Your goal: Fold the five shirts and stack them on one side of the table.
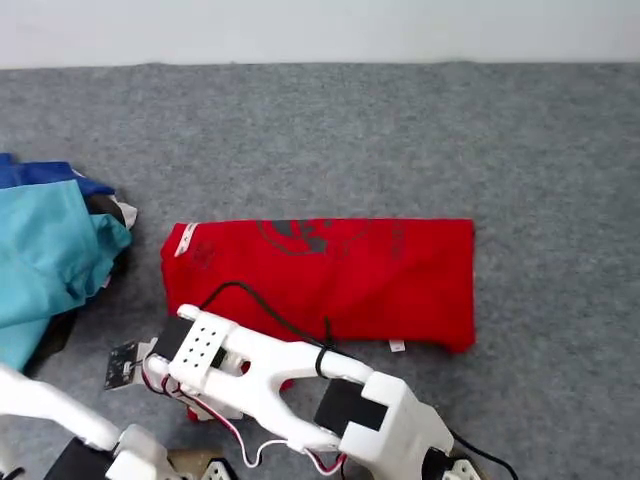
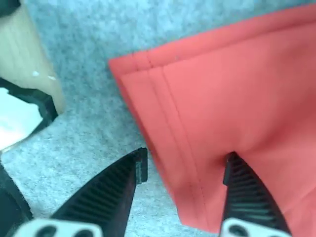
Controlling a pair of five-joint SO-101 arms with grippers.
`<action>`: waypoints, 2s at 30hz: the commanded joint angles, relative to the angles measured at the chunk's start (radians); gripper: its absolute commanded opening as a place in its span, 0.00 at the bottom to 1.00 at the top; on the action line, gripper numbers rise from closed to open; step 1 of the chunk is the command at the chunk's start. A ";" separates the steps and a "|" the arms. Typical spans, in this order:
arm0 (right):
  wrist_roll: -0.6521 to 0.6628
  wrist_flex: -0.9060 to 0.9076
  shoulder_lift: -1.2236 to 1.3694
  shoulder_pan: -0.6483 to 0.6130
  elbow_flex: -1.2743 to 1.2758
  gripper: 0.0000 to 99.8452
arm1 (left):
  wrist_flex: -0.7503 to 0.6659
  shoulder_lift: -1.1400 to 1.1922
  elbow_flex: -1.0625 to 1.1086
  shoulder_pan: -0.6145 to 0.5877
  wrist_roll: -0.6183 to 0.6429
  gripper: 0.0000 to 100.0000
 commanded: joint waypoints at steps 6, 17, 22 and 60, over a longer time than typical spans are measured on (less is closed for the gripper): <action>0.009 -0.012 0.004 -0.005 -0.011 0.12 | 0.003 -0.038 -0.039 -0.002 -0.006 0.02; 0.011 -0.068 -0.007 -0.002 -0.011 0.01 | 0.002 -0.038 -0.039 -0.002 -0.006 0.02; 0.009 -0.065 -0.008 0.010 -0.012 0.01 | 0.002 -0.038 -0.039 -0.002 -0.006 0.02; 0.230 -0.274 -0.173 0.403 -0.141 0.01 | 0.003 -0.038 -0.041 0.006 -0.006 0.02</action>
